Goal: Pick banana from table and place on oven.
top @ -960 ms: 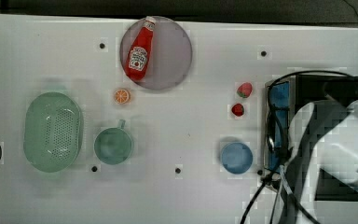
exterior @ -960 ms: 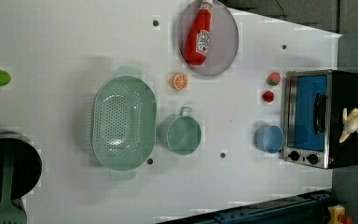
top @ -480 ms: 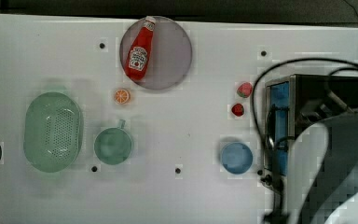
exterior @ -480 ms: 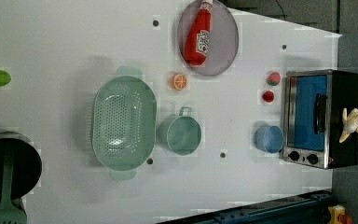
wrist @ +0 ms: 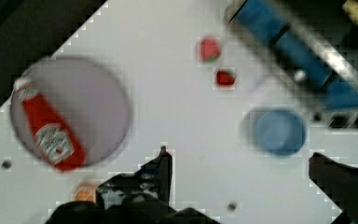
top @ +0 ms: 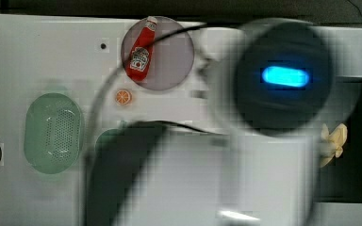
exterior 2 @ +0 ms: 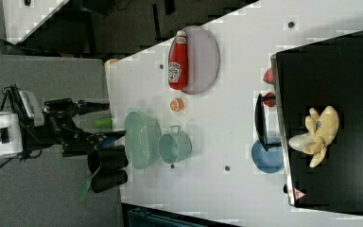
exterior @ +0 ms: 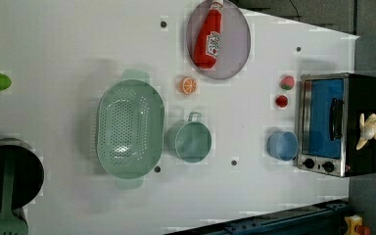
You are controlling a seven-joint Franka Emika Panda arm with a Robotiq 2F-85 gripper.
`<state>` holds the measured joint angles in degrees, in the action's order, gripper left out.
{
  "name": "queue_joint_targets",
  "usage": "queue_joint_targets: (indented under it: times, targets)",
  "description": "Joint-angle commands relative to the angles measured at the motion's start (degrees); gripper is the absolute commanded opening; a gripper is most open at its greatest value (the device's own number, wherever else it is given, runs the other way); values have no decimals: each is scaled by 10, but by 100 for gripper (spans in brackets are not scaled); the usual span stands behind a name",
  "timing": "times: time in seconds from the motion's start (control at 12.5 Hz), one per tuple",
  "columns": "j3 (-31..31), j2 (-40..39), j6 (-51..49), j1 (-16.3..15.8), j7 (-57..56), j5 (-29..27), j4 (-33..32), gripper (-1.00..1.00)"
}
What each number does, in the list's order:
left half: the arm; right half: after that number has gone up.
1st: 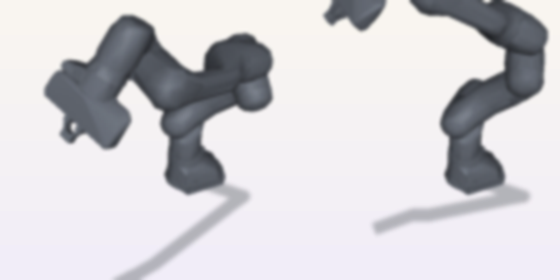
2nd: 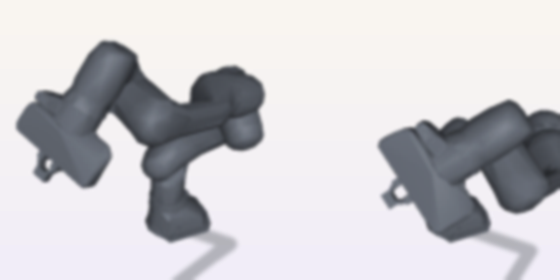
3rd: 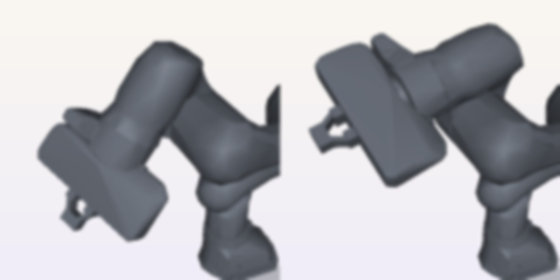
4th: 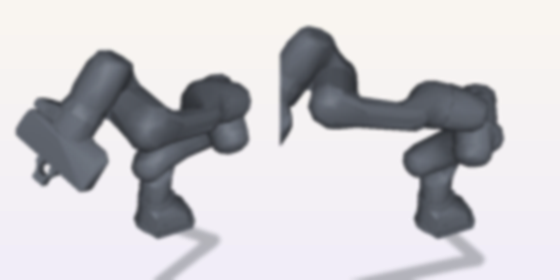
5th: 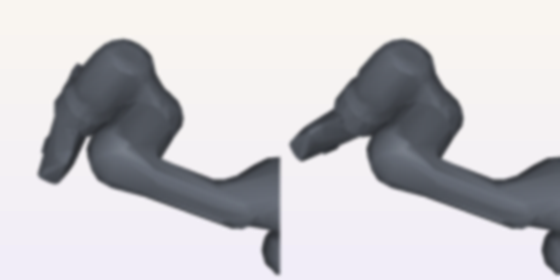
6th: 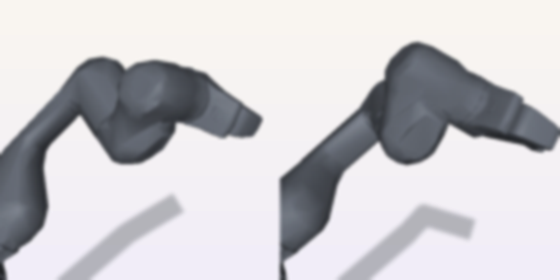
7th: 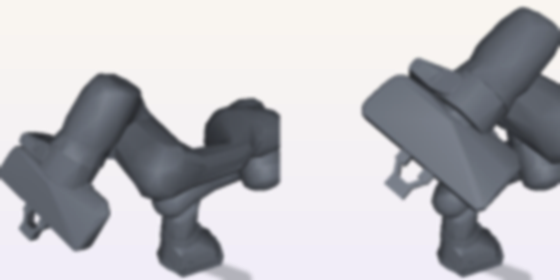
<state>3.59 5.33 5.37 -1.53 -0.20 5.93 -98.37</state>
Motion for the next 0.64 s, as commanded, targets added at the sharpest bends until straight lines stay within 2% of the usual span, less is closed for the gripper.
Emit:
queue_joint_targets:
  times: [0.08,0.64]
  targets:
    - [-1,3,3,-2,129,-22,-43,100]
    - [-1,51,3,-2,129,-35,-93,100]
